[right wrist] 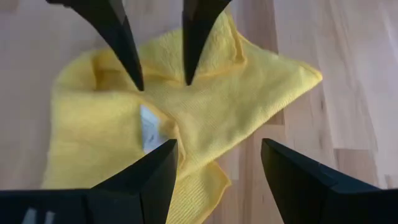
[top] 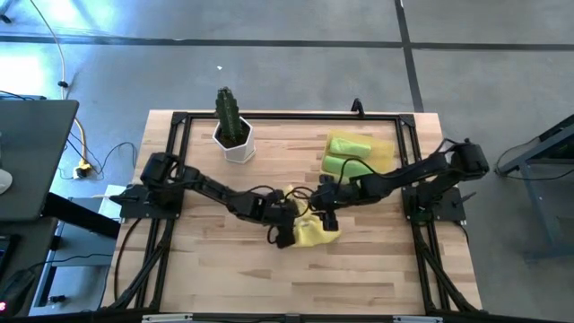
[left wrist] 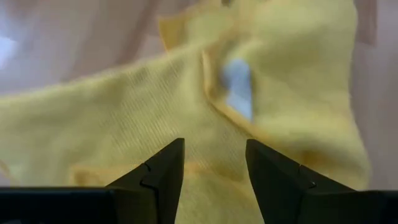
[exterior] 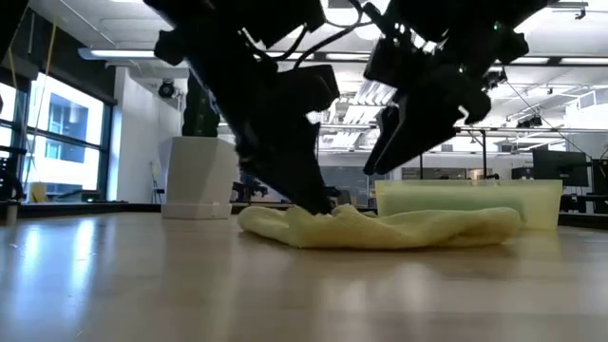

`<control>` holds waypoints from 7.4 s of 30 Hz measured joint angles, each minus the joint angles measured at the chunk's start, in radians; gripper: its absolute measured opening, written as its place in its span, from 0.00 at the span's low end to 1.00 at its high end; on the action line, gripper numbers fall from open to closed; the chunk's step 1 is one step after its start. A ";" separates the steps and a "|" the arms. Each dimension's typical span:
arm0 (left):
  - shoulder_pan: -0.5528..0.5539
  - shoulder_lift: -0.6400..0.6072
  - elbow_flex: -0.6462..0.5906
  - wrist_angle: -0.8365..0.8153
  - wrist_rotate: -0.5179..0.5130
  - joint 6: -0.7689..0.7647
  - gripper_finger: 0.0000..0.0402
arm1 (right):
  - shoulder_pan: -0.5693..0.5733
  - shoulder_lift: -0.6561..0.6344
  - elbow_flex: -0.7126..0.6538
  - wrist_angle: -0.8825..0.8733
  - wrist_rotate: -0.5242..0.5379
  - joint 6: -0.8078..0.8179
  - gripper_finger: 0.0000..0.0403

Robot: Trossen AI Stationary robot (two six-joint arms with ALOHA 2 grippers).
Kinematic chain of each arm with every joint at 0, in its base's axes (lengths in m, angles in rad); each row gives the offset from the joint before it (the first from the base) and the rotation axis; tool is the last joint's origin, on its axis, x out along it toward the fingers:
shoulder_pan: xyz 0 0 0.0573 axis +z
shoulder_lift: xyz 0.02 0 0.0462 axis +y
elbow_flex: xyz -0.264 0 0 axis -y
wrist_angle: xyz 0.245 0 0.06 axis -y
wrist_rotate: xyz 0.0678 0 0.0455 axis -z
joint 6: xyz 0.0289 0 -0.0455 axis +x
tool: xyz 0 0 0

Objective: Roll microfiber towels into tight, uniform cylinder then place into a basket
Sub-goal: Fold the yellow microfiber cloth

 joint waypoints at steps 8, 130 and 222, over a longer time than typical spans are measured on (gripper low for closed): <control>0.003 -0.014 0.065 -0.081 -0.042 0.094 0.40 | 0.008 0.064 0.000 -0.003 0.003 -0.032 0.56; -0.008 -0.007 0.101 0.188 0.067 0.286 0.40 | 0.208 -0.294 0.516 -0.792 0.510 0.019 0.00; 0.126 -0.377 0.554 -1.176 -0.974 -0.046 0.00 | -0.226 -0.652 -0.106 0.524 0.229 -0.454 0.00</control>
